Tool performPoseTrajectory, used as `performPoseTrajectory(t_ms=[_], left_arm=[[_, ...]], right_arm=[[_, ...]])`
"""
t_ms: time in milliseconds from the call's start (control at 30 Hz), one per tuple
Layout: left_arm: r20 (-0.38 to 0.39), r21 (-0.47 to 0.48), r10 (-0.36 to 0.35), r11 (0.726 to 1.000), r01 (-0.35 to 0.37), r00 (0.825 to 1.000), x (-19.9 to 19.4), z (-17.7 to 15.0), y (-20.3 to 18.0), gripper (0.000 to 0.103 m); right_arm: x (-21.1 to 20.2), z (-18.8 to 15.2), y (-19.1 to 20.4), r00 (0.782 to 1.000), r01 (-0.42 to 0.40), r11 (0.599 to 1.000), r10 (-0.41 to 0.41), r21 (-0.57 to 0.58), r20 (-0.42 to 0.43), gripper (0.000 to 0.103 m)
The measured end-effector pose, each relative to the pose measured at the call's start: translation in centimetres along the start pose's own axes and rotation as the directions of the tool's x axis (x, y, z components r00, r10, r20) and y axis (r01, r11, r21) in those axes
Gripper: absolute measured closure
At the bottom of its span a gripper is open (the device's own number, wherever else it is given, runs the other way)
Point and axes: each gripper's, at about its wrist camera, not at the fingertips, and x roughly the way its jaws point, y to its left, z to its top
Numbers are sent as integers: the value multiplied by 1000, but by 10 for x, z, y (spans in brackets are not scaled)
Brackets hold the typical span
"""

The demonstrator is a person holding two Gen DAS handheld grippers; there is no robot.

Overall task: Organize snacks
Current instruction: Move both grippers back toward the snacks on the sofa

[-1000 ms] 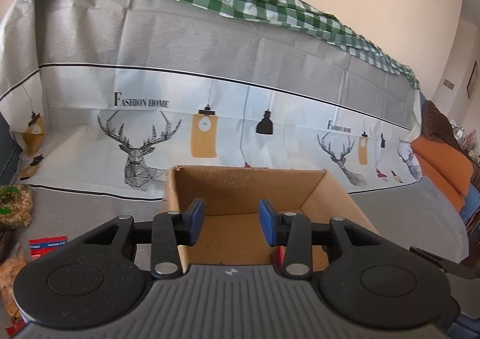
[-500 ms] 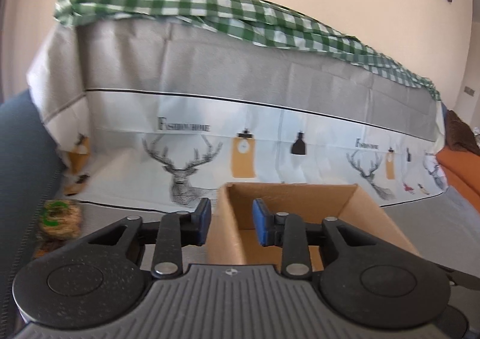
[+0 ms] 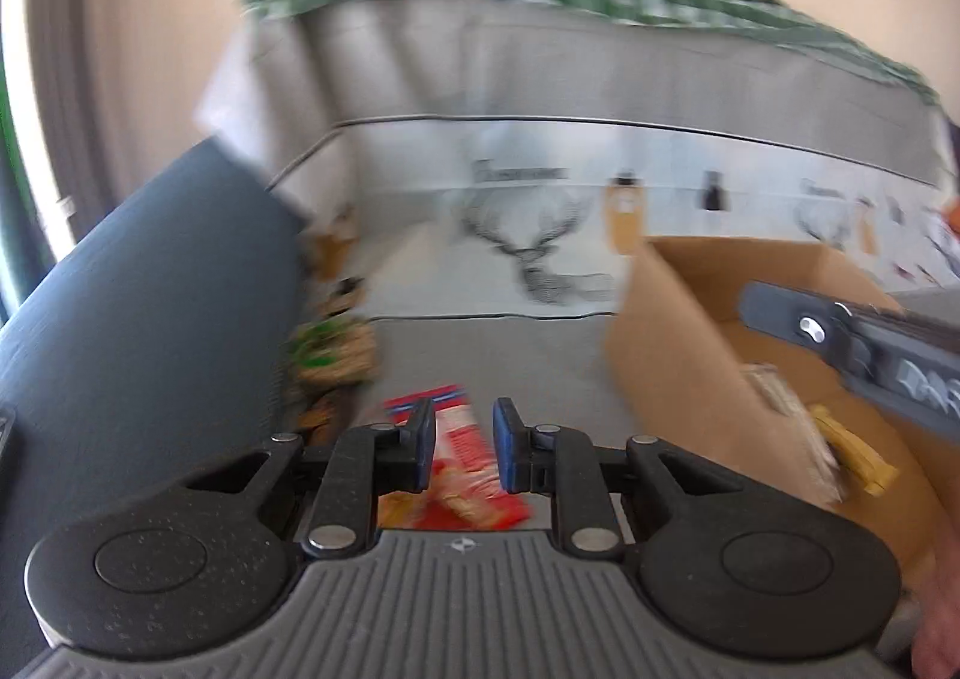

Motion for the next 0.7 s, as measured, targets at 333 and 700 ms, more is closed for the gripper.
performPoseTrajectory(t_ms=[333, 700], left_arm=[[-165, -306, -10, 951, -41, 986, 40, 3, 58, 79], [-272, -491, -58, 867, -87, 961, 60, -11, 89, 65]], right_arm=[[32, -25, 50, 982, -141, 988, 130, -70, -139, 75], [80, -51, 73, 953, -140, 989, 124, -37, -276, 75]])
